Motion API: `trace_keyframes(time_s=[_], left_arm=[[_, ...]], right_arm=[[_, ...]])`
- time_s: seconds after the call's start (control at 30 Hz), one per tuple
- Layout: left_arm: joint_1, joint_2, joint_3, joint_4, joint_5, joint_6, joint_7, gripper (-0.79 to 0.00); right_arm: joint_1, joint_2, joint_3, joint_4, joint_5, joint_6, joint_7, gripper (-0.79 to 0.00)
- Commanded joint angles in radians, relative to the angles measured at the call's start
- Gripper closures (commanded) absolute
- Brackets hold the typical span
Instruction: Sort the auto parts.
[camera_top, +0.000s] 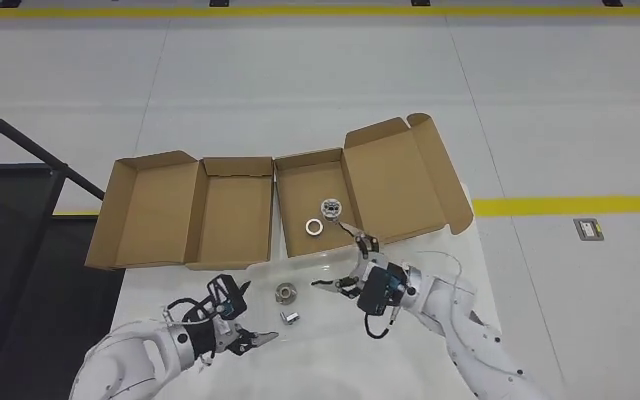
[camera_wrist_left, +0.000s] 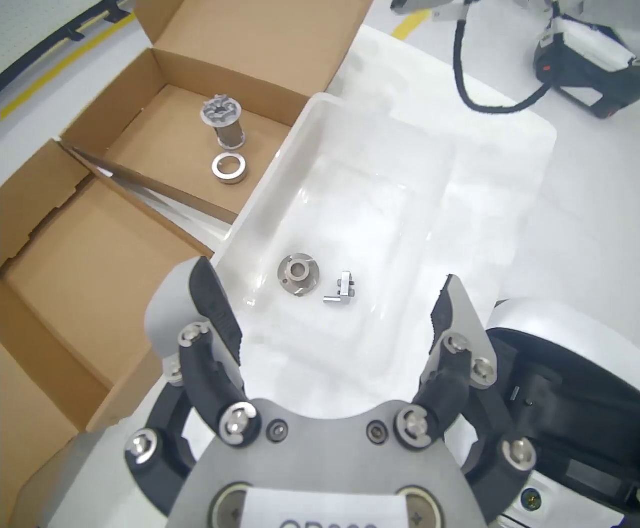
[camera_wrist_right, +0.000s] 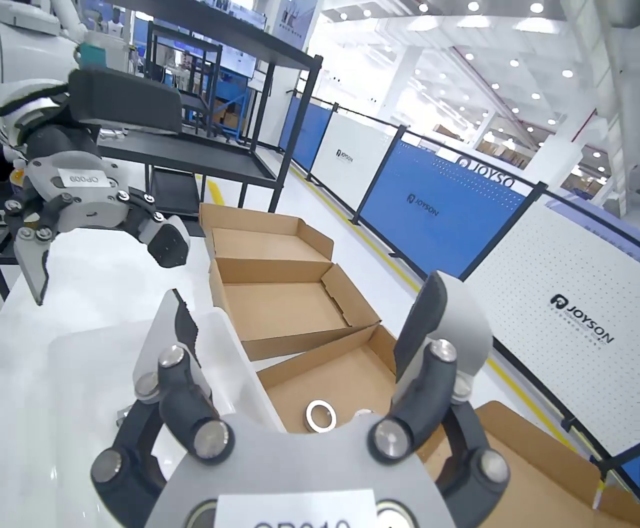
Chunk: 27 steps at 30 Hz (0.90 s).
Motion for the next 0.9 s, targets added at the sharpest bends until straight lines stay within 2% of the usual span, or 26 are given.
trace_keyframes(time_s=[0.0,0.13,0.23,0.6,0.7,0.87], left_arm=[[-0.035,0.0,0.047,-0.001,0.005,-0.008,-0.04,-0.785],[-0.118,-0.003,0.142,0.028,0.02,-0.015,-0.117,-0.785],[-0.134,-0.003,0.157,0.035,0.027,-0.024,-0.128,-0.785],[-0.132,-0.003,0.162,0.038,0.034,-0.027,-0.135,-0.785],[-0.161,-0.003,0.219,0.041,0.118,-0.016,-0.187,-0.785],[-0.243,-0.012,0.319,0.106,0.156,-0.009,-0.241,-0.785]], right_arm=[[-0.063,0.016,0.055,-0.05,-0.018,0.008,-0.026,-0.785],[-0.18,0.037,0.155,-0.128,-0.009,0.066,-0.014,-0.785],[-0.231,0.04,0.192,-0.165,0.026,0.126,0.044,-0.785],[-0.231,0.04,0.192,-0.165,0.026,0.126,0.044,-0.785],[-0.231,0.04,0.192,-0.165,0.026,0.126,0.044,-0.785],[-0.231,0.04,0.192,-0.165,0.026,0.126,0.044,-0.785]])
